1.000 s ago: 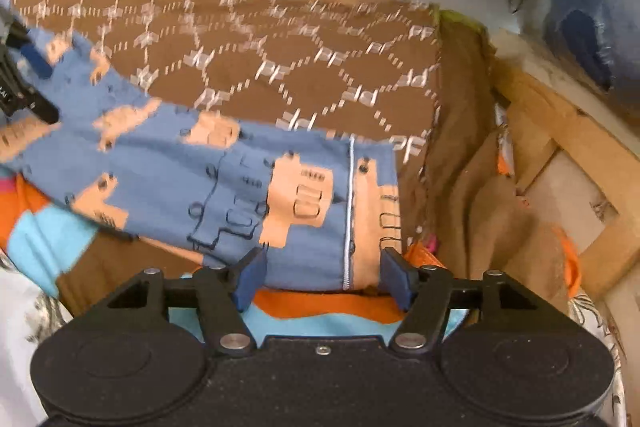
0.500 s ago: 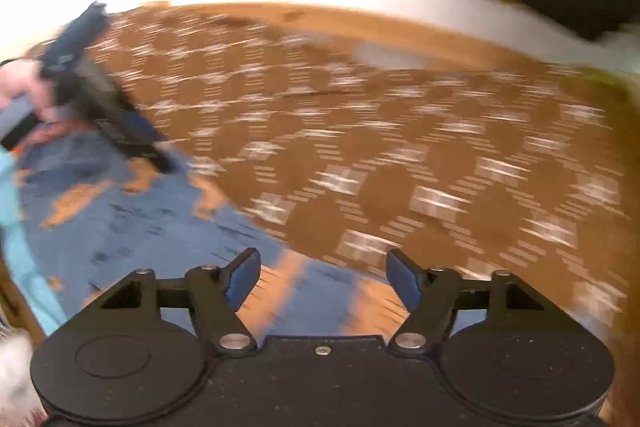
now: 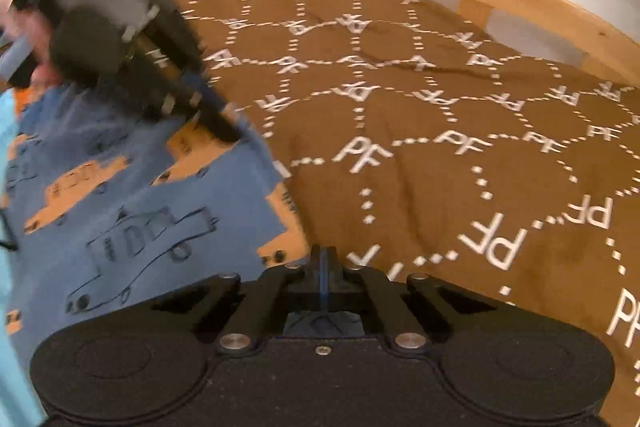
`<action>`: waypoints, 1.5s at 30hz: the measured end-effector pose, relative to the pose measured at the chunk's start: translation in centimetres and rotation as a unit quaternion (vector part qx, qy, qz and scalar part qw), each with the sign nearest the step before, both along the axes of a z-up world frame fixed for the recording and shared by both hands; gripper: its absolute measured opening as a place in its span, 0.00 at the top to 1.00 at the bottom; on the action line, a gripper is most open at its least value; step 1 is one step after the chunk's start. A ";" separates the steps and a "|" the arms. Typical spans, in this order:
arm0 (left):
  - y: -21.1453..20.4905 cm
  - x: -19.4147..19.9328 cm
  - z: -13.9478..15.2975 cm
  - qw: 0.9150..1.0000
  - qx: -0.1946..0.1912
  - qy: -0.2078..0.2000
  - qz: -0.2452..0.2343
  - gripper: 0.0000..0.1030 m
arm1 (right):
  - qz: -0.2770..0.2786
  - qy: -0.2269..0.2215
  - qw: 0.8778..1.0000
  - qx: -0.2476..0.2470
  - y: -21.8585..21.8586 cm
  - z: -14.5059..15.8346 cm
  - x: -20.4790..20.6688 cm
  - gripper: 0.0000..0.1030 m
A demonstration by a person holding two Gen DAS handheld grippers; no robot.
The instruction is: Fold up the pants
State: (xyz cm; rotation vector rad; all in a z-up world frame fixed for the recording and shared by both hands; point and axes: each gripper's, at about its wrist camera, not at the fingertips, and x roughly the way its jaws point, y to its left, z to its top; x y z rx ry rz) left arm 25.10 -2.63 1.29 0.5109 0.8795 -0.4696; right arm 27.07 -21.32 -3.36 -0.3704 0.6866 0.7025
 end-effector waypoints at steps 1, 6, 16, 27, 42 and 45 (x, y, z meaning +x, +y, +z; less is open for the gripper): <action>0.2 -0.4 0.1 1.000 -0.006 -0.011 0.009 0.78 | -0.011 -0.005 1.000 -0.002 0.1 0.1 -0.1 1.00; 3.4 -5.0 2.7 0.988 -0.082 -0.094 0.094 0.42 | -0.024 -0.038 0.999 0.018 0.1 2.4 -3.1 0.78; 12.1 -11.0 0.9 0.976 0.031 -0.121 0.178 0.74 | -0.073 -0.021 0.997 -0.001 1.0 -0.3 -6.3 0.61; 3.6 -13.3 2.5 0.985 -0.072 -0.109 0.117 0.36 | -0.097 -0.016 0.995 -0.004 -2.2 1.7 -10.9 0.48; 5.2 -16.3 1.5 0.984 0.068 -0.024 0.163 0.25 | -0.208 -0.030 0.976 -0.064 -11.8 3.2 -16.1 0.26; 3.1 -15.1 3.4 0.987 -0.043 -0.012 0.156 0.09 | -0.273 -0.043 0.961 -0.006 -14.1 5.0 -17.2 0.16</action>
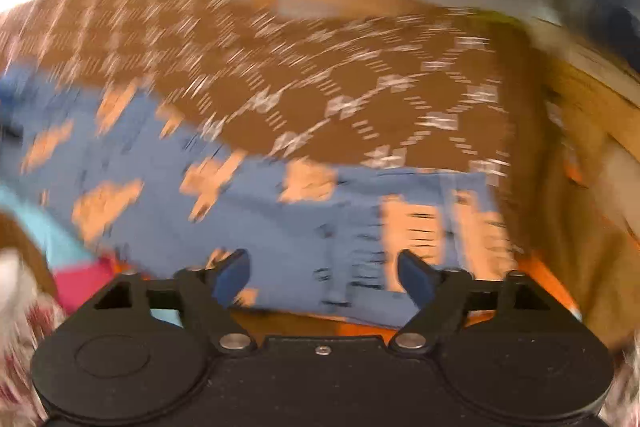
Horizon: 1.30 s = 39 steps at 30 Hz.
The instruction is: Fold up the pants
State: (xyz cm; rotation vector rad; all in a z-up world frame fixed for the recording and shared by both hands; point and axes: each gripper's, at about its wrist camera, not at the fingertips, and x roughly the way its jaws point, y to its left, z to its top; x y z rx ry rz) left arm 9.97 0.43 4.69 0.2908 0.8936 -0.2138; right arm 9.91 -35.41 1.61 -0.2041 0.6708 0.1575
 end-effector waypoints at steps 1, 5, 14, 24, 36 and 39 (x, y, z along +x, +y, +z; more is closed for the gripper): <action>-1.3 0.8 0.5 1.000 -0.025 0.000 -0.009 0.08 | -0.028 -0.009 0.999 0.022 -0.9 0.3 -0.2 0.15; -9.3 5.6 2.1 0.994 -0.055 0.034 -0.092 0.06 | -0.103 0.002 0.990 0.094 -4.4 0.1 -0.2 0.16; -29.8 12.3 4.3 0.942 0.001 0.035 -0.334 0.04 | -0.179 0.014 0.972 0.153 -8.3 -1.4 -0.5 0.47; -38.0 16.7 -1.3 0.900 -0.087 0.117 -0.410 0.26 | -0.209 -0.007 0.953 0.221 -8.9 -2.1 -0.6 0.26; -37.4 17.7 -2.2 0.898 -0.066 0.156 -0.407 0.79 | -0.289 -0.034 0.908 0.303 -12.3 -2.9 -0.4 0.84; -38.0 16.9 -2.1 0.901 -0.055 0.134 -0.410 0.90 | -0.273 -0.048 0.923 0.266 -11.5 -2.2 -0.4 0.89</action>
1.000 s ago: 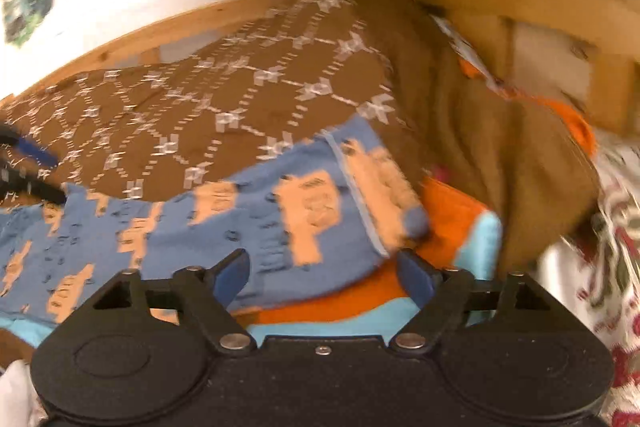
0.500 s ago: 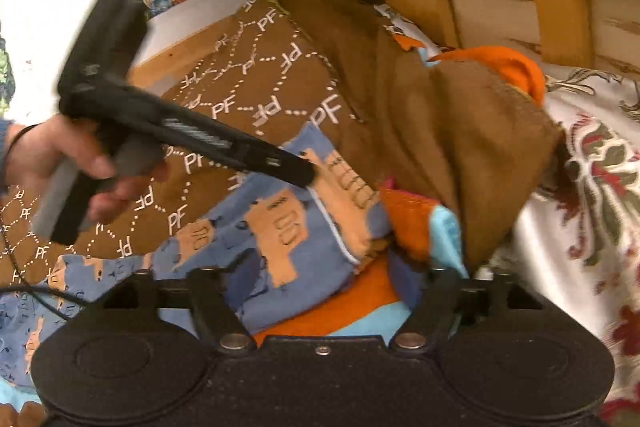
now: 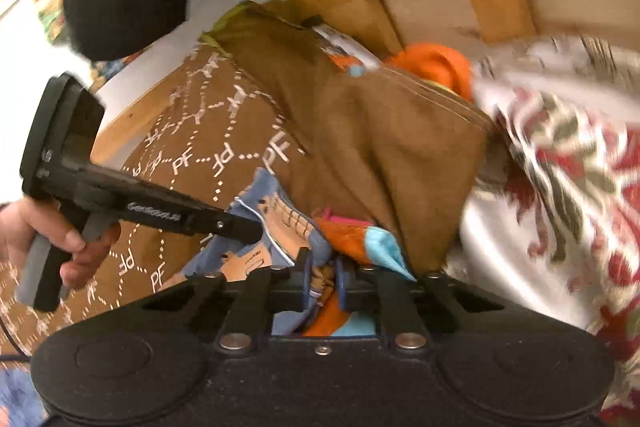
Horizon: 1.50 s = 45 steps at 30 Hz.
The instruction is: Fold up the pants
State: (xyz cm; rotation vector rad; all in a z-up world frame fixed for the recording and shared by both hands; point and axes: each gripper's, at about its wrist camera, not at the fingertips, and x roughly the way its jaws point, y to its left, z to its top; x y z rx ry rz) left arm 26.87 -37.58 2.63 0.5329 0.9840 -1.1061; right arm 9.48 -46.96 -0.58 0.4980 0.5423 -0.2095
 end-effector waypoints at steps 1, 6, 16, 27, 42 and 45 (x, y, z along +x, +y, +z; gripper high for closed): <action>-0.2 -0.4 0.2 1.000 -0.001 -0.013 -0.007 0.91 | 0.007 -0.007 1.000 -0.029 0.6 0.5 -0.1 0.90; 0.2 -1.7 1.1 0.999 -0.024 -0.045 -0.013 0.91 | 0.030 -0.042 0.987 -0.151 3.2 2.3 -1.0 0.90; -0.1 -0.4 0.8 0.999 0.000 -0.023 0.044 0.42 | 0.028 0.025 0.995 -0.097 1.4 0.5 0.1 0.77; -0.8 -1.3 3.1 0.987 0.015 0.043 0.151 0.49 | 0.029 0.024 0.999 -0.027 0.9 0.1 -0.5 0.65; 1.1 1.8 3.5 0.945 -0.019 0.190 0.265 0.40 | 0.147 -0.014 0.939 -0.311 8.6 1.2 -1.0 0.88; 1.8 1.6 4.0 0.936 -0.035 0.217 0.273 0.33 | 0.170 -0.003 0.924 -0.341 9.7 0.7 -0.9 0.88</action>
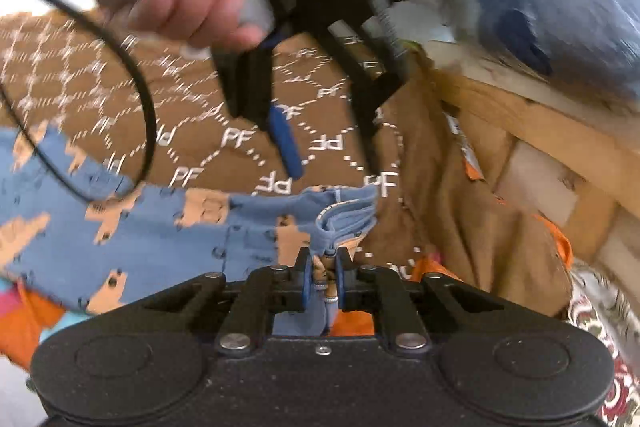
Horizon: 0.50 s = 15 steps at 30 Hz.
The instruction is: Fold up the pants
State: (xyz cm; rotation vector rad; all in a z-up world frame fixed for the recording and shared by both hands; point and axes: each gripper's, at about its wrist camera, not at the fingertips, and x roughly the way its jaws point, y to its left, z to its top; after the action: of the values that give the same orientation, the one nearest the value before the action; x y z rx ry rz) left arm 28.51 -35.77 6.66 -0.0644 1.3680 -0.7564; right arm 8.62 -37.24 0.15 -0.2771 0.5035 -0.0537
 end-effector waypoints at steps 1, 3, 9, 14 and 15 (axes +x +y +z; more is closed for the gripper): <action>-0.6 0.0 -0.1 1.000 -0.004 0.005 0.003 0.31 | 0.004 0.000 1.000 -0.008 0.2 -0.1 0.0 0.88; -1.2 -0.3 -0.2 1.000 -0.002 0.007 -0.001 0.30 | 0.011 0.001 1.000 -0.016 0.5 -0.2 0.1 0.88; -4.5 -1.2 -1.1 0.999 0.033 -0.009 -0.029 0.36 | 0.024 0.000 0.999 -0.033 0.7 -0.2 -0.3 0.88; -5.9 -1.9 -1.3 0.996 0.075 -0.036 -0.042 0.84 | 0.034 -0.001 0.999 -0.042 0.9 -0.4 -0.2 0.88; -5.8 -2.0 -1.3 0.995 0.085 -0.043 -0.039 0.91 | 0.033 -0.001 0.999 -0.040 0.8 -0.4 -0.2 0.88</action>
State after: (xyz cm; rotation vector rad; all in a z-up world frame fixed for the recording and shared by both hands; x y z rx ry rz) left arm 26.55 -41.60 5.37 0.1551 1.3528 -0.6971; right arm 8.37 -36.45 -0.24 -0.3718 0.4915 -0.0103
